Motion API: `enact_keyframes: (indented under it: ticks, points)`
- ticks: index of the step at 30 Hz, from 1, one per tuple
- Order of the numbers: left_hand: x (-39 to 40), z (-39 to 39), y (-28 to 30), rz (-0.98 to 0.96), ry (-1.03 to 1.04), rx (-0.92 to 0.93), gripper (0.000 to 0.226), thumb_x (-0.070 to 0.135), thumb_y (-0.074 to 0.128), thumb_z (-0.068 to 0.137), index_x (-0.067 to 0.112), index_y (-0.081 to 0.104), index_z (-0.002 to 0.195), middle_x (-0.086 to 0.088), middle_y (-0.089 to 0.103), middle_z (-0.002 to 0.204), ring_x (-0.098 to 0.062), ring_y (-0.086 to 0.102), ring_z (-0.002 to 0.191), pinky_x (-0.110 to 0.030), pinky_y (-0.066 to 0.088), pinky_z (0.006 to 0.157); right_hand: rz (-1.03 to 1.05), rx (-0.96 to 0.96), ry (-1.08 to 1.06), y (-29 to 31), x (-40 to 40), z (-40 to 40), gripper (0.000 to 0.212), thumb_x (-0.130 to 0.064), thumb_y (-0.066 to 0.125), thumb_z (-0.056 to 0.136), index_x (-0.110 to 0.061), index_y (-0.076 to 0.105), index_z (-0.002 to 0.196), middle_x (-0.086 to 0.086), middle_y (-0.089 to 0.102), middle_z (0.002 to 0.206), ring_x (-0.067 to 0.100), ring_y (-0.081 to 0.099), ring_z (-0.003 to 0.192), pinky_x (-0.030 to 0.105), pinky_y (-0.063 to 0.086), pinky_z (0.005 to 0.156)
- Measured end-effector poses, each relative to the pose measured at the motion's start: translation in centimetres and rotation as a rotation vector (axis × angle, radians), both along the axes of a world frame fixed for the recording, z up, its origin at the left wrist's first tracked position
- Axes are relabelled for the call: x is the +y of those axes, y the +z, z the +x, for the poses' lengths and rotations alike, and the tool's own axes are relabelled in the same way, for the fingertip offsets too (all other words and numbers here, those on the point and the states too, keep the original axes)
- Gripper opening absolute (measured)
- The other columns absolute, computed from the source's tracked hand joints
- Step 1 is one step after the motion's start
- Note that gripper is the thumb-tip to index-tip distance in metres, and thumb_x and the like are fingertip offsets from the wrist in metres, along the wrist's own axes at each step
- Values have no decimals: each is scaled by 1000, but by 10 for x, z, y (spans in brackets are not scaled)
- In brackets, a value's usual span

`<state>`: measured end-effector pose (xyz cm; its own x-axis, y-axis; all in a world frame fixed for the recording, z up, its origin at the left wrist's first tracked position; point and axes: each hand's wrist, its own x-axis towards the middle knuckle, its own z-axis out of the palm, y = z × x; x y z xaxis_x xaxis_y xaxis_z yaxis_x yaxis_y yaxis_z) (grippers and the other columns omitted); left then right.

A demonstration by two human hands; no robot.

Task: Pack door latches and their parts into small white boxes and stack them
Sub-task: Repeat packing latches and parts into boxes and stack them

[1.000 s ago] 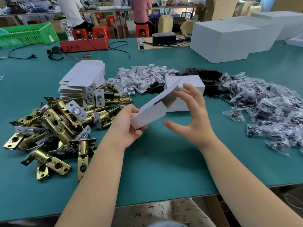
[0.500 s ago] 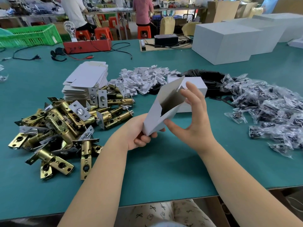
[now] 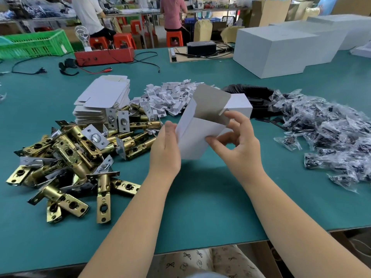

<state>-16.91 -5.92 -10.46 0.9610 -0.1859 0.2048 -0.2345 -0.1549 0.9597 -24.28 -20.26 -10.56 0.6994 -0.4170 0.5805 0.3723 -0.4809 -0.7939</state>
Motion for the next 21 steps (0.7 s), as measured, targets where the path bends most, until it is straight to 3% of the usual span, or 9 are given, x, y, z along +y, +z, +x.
enact_keyframes:
  ticks: [2, 5, 8, 9, 11, 13, 15, 18, 21]
  points:
    - [-1, -2, -4, -24, -132, -133, 77, 93, 27, 69, 36, 46, 117, 13, 60, 99, -13, 59, 97, -35, 47, 82, 9, -14, -16, 1, -1, 1, 62, -26, 78, 70, -59, 43, 109, -17, 66, 100, 8, 63, 66, 17, 47, 75]
    - [-1, 1, -5, 162, -241, -347, 69, 75, 38, 85, 30, 32, 137, -2, 55, 118, -26, 54, 110, -49, 47, 92, 38, -17, -45, 2, -3, 2, 64, -29, 82, 65, -58, 43, 108, -26, 62, 96, 3, 61, 63, 9, 44, 69]
    - [-6, 0, -2, 190, -303, -392, 61, 39, 41, 99, 37, 8, 151, 31, 29, 146, -7, 33, 138, -34, 34, 114, 36, 5, -79, -1, -5, 4, 62, -27, 84, 67, -56, 45, 105, -30, 59, 88, 1, 58, 62, 6, 42, 68]
    - [-6, -1, -1, 170, -332, -420, 67, 27, 43, 100, 37, 0, 150, 41, 17, 145, 9, 21, 139, -17, 25, 115, 33, 14, -91, -3, -5, 4, 60, -27, 85, 68, -55, 45, 105, -26, 60, 87, 2, 58, 62, 5, 41, 68]
    - [-2, 0, -2, 197, -339, -491, 80, 12, 49, 98, 39, -5, 150, 27, 23, 144, 25, 21, 126, 1, 22, 101, -7, 23, -120, -4, -4, 4, 58, -29, 83, 70, -50, 46, 108, -22, 58, 91, 1, 59, 65, 2, 39, 70]
    - [4, 0, 0, 253, -340, -539, 84, 8, 54, 95, 46, 4, 150, 5, 34, 132, 19, 39, 104, 0, 31, 89, -83, 10, -129, -4, 0, 3, 56, -30, 82, 71, -43, 46, 111, -23, 56, 91, -3, 59, 70, 1, 38, 72]
    - [9, 1, 3, 319, -301, -586, 78, 6, 60, 90, 44, 22, 147, 3, 36, 128, 11, 42, 100, 2, 29, 89, -146, -16, -128, -3, 3, 3, 54, -29, 80, 70, -40, 46, 111, -25, 53, 87, -11, 56, 75, 0, 37, 74]
    - [12, 4, 4, 374, -218, -601, 68, 4, 65, 85, 27, 39, 143, 0, 45, 137, -4, 41, 120, -20, 39, 103, -200, -38, -146, -2, 4, 4, 53, -25, 79, 70, -38, 45, 108, -28, 51, 85, -13, 53, 76, 5, 39, 71]
    - [9, 1, 5, 394, -214, -483, 79, 10, 65, 89, 35, 21, 151, 4, 40, 149, -4, 38, 127, -39, 46, 103, -163, -24, -143, -3, 2, 6, 55, -20, 81, 72, -44, 43, 103, -28, 54, 91, -7, 56, 76, 9, 42, 70]
